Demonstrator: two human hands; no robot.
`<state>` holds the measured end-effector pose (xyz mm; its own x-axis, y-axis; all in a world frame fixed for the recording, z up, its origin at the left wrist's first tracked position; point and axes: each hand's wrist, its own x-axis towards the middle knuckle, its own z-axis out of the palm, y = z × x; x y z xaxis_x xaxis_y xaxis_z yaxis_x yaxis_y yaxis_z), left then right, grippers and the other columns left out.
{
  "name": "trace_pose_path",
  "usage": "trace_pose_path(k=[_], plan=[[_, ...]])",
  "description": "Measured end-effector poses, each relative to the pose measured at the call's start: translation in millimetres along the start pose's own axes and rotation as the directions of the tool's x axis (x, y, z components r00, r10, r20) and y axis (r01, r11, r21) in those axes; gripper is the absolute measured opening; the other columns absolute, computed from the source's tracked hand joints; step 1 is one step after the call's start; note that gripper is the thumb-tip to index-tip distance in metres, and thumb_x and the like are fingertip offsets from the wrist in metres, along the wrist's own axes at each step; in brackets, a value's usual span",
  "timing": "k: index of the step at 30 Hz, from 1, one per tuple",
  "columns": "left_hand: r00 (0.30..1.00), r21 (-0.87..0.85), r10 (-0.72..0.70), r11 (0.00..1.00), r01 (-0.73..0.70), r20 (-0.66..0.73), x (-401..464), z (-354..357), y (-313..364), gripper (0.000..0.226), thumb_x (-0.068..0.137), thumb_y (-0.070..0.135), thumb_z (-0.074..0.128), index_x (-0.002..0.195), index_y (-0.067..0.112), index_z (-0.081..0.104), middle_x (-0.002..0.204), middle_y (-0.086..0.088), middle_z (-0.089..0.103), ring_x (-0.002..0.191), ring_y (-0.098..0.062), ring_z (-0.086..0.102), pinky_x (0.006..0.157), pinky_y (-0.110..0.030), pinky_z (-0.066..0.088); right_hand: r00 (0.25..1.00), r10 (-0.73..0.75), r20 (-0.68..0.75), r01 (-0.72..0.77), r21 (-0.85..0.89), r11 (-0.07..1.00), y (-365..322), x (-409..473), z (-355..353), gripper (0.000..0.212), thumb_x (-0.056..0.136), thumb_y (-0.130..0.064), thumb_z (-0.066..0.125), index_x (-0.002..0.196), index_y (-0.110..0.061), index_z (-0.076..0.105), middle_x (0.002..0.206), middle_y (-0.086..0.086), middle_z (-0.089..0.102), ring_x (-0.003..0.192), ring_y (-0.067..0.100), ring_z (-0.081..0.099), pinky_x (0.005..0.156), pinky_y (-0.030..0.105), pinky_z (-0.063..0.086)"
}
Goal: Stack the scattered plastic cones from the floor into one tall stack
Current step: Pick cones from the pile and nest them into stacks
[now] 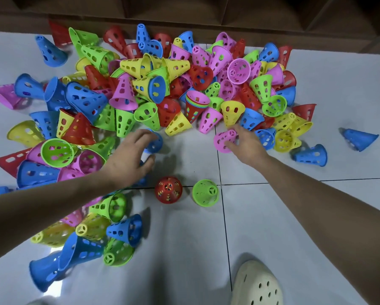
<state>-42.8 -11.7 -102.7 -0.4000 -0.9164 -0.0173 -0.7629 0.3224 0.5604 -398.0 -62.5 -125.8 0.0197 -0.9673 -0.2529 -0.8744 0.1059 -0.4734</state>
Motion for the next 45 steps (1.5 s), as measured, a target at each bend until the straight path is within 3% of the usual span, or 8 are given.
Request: trace_pose_path(k=[5,9,13,20,24,30,37,45], plan=[[0.994,0.057,-0.105,0.993,0.105,-0.006,27,1,-15,0.062,0.093,0.02,0.066,0.149,0.009,0.04,0.143,-0.013,0.046,0.131,-0.032,0.043,0.112,-0.043,0.037,0.999,0.04,-0.025,-0.032,0.253,0.967,-2,-25,9,0.034,0.086,-0.024,0.073,0.118,-0.021,0.061,0.104,0.003,0.067,0.099,0.022,0.064,0.089,0.044,0.055],[0.984,0.153,-0.13,0.982,0.111,0.124,37,4,-12,0.061,0.097,0.023,0.061,0.152,0.014,0.036,0.141,-0.012,0.051,0.128,-0.032,0.047,0.109,-0.043,0.037,0.995,0.038,-0.087,0.013,0.523,0.852,-26,-60,-3,0.018,0.093,-0.016,0.068,0.109,-0.018,0.06,0.1,-0.004,0.066,0.098,0.011,0.062,0.078,0.024,0.052],[0.951,0.123,-0.251,0.965,0.231,0.183,38,9,-14,0.062,0.097,0.028,0.06,0.151,0.023,0.03,0.142,-0.008,0.056,0.125,-0.033,0.053,0.104,-0.048,0.046,0.99,-0.008,-0.14,0.086,0.568,0.819,-52,-101,-25,0.018,0.094,-0.018,0.068,0.11,-0.021,0.058,0.105,-0.009,0.067,0.098,0.005,0.065,0.083,0.015,0.049],[0.931,0.105,-0.339,0.939,0.327,0.137,26,9,-14,0.052,0.094,0.03,0.067,0.137,0.013,0.041,0.123,-0.019,0.061,0.104,-0.036,0.061,0.088,-0.048,0.052,0.985,-0.155,-0.074,0.171,0.455,0.874,-70,-146,-29,0.037,0.079,-0.019,0.084,0.11,-0.022,0.064,0.106,-0.015,0.071,0.102,0.01,0.066,0.09,0.019,0.049],[0.956,0.049,-0.284,0.959,0.28,0.08,19,-3,-6,0.048,0.095,0.038,0.064,0.133,0.016,0.043,0.115,-0.016,0.065,0.088,-0.031,0.062,0.073,-0.038,0.045,0.97,-0.241,0.004,0.23,0.292,0.928,-62,-151,-9,0.038,0.078,-0.033,0.084,0.109,-0.029,0.064,0.105,-0.02,0.065,0.101,0.005,0.061,0.089,0.024,0.049],[0.994,-0.12,-0.099,0.988,0.093,-0.042,-2,-20,16,0.062,0.085,0.053,0.065,0.13,0.013,0.047,0.104,0.002,0.061,0.091,-0.018,0.059,0.076,-0.032,0.047,0.964,-0.233,0.129,0.204,0.203,0.958,-49,-150,11,0.037,0.077,-0.053,0.068,0.11,-0.04,0.056,0.108,-0.024,0.06,0.1,0.001,0.058,0.088,0.028,0.049],[0.993,-0.222,0.112,0.968,-0.115,-0.025,-26,-18,39,0.056,0.087,0.06,0.063,0.122,0.018,0.057,0.108,0.007,0.065,0.095,-0.006,0.06,0.085,-0.012,0.047,0.958,-0.237,0.162,0.201,0.209,0.957,-42,-146,20,0.034,0.081,-0.043,0.07,0.112,-0.037,0.057,0.11,-0.02,0.057,0.1,0.004,0.06,0.086,0.034,0.052],[0.941,-0.109,0.331,0.94,-0.323,0.069,-39,3,38,0.051,0.09,0.055,0.065,0.122,0.017,0.059,0.106,0.002,0.065,0.095,-0.016,0.06,0.085,-0.032,0.051,0.964,-0.22,0.152,0.18,0.24,0.954,-43,-146,23,0.037,0.078,-0.049,0.066,0.113,-0.04,0.057,0.106,-0.022,0.058,0.1,0.004,0.06,0.087,0.037,0.053]])
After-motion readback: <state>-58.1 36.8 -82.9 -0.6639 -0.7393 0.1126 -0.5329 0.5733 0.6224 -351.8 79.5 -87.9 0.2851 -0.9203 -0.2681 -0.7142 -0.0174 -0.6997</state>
